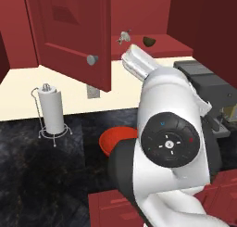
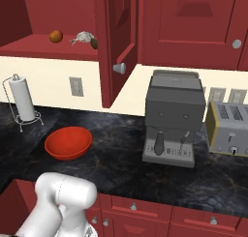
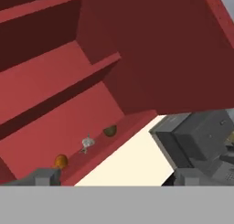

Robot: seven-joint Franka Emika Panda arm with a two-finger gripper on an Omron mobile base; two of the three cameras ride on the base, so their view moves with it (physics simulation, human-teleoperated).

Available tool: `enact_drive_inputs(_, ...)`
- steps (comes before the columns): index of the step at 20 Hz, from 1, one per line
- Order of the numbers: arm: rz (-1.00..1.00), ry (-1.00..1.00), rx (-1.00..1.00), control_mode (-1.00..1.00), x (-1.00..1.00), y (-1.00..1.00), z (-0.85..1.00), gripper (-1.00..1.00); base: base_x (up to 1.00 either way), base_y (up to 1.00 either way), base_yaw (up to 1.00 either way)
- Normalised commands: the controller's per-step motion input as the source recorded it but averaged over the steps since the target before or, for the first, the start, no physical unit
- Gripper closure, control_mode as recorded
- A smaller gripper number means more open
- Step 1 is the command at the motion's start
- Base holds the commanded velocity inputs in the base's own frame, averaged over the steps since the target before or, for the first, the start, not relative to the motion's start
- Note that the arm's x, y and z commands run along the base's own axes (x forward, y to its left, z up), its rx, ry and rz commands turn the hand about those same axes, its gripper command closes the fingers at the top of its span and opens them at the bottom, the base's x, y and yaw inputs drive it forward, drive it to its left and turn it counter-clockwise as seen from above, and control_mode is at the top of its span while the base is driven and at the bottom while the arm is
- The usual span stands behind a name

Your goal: Open the cabinet. Pick the kiwi and mango from the cabinet and place them into the bowl. Then close the cabinet.

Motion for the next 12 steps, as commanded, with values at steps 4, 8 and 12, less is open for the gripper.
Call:
enact_drive_inputs(4, 0.32, 0.00, 0.15, -1.00, 0.00, -0.59, -0.06, -1.00, 0.00, 0.00, 0.00)
enact_drive_inputs(8, 0.34, 0.02, 0.22, -1.00, 0.16, -0.16, -0.08, -1.00, 0.00, 0.00, 0.00)
enact_drive_inputs(12, 0.37, 0.11, 0.31, -1.00, 0.33, -0.01, -0.04, -1.00, 0.00, 0.00, 0.00)
